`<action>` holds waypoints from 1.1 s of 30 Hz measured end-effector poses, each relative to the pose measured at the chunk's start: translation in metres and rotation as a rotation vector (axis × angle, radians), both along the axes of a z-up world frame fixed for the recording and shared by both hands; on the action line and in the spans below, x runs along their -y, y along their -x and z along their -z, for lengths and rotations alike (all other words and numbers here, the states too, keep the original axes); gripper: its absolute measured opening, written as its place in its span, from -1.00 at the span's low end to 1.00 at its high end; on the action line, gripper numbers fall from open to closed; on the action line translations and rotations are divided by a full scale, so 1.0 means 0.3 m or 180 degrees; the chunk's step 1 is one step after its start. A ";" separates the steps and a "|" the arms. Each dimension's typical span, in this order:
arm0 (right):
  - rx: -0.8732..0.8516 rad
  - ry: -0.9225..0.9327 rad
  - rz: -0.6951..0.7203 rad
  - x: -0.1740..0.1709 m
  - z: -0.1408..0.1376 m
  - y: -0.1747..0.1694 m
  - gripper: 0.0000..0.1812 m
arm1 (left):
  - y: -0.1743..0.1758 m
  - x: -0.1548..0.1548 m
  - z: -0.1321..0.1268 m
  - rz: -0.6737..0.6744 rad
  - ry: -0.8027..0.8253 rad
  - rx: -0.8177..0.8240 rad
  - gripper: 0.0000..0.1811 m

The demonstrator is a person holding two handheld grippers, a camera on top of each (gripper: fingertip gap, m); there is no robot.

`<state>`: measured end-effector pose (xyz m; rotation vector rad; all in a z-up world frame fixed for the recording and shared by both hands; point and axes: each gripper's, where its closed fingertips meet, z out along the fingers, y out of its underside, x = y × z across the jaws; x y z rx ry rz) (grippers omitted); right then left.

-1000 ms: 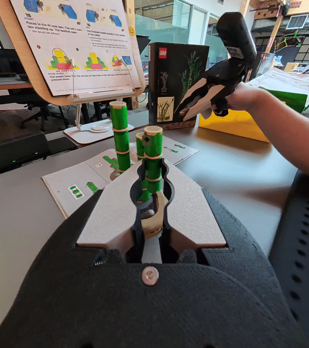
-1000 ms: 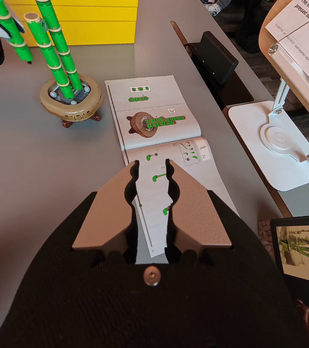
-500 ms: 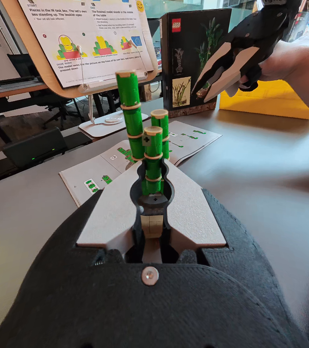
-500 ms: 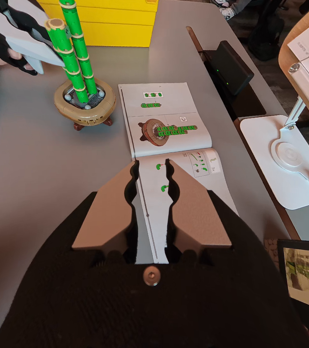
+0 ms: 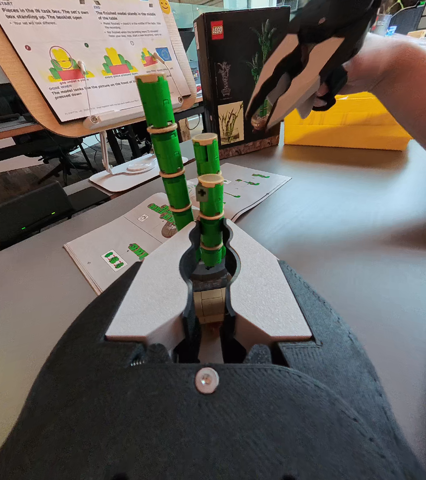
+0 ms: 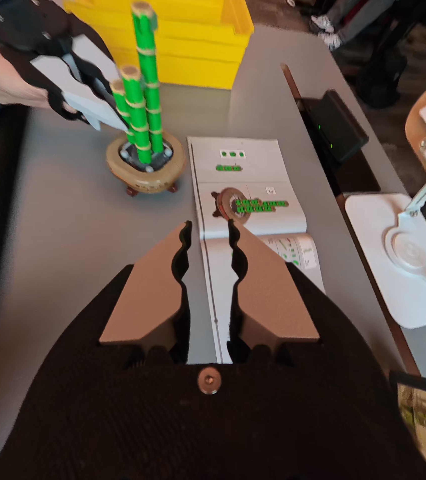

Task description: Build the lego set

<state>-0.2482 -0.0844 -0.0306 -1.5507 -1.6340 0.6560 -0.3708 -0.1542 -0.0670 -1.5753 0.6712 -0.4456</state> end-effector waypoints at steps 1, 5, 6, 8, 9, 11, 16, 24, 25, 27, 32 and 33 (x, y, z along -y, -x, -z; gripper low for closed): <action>-0.0087 -0.0054 -0.0072 0.025 -0.031 0.025 -0.69 | -0.002 0.000 0.002 0.0021 0.0007 0.0006 -0.84; -0.0484 -0.0308 -0.0507 0.180 -0.153 0.161 -0.70 | 0.000 -0.001 0.008 0.0081 0.0008 0.0022 -0.85; -0.0561 -0.0394 -0.0637 0.226 -0.173 0.196 -0.71 | -0.001 0.000 0.011 0.0104 0.0017 0.0021 -0.85; -0.0603 -0.0581 -0.0871 0.308 -0.184 0.257 -0.71 | 0.000 -0.002 0.017 0.0124 0.0022 0.0001 -0.85; -0.0561 -0.0705 -0.0923 0.332 -0.174 0.280 -0.71 | -0.001 -0.003 0.017 0.0136 0.0012 -0.0006 -0.85; -0.0428 -0.0929 -0.0936 0.350 -0.142 0.317 -0.71 | -0.001 -0.006 0.018 0.0152 0.0001 -0.0007 -0.85; -0.0138 -0.1025 -0.0949 0.358 -0.045 0.369 -0.69 | -0.001 -0.006 0.017 0.0219 0.0002 0.0074 -0.85; -0.0043 -0.1005 -0.0960 0.361 -0.008 0.382 -0.70 | 0.004 -0.010 0.018 0.0275 -0.0078 0.0070 -0.84; -0.0046 -0.0994 -0.0959 0.360 -0.007 0.383 -0.70 | 0.004 -0.010 0.018 0.0284 -0.0077 0.0074 -0.84; -0.0045 -0.0975 -0.0956 0.360 -0.005 0.384 -0.70 | 0.003 -0.010 0.018 0.0312 -0.0087 0.0076 -0.85; -0.0007 -0.0978 -0.0946 0.356 0.003 0.381 -0.70 | 0.008 -0.008 0.017 0.0347 -0.0050 0.0153 -0.85; -0.0010 -0.0974 -0.0947 0.355 0.002 0.381 -0.70 | 0.008 -0.008 0.017 0.0347 -0.0045 0.0164 -0.85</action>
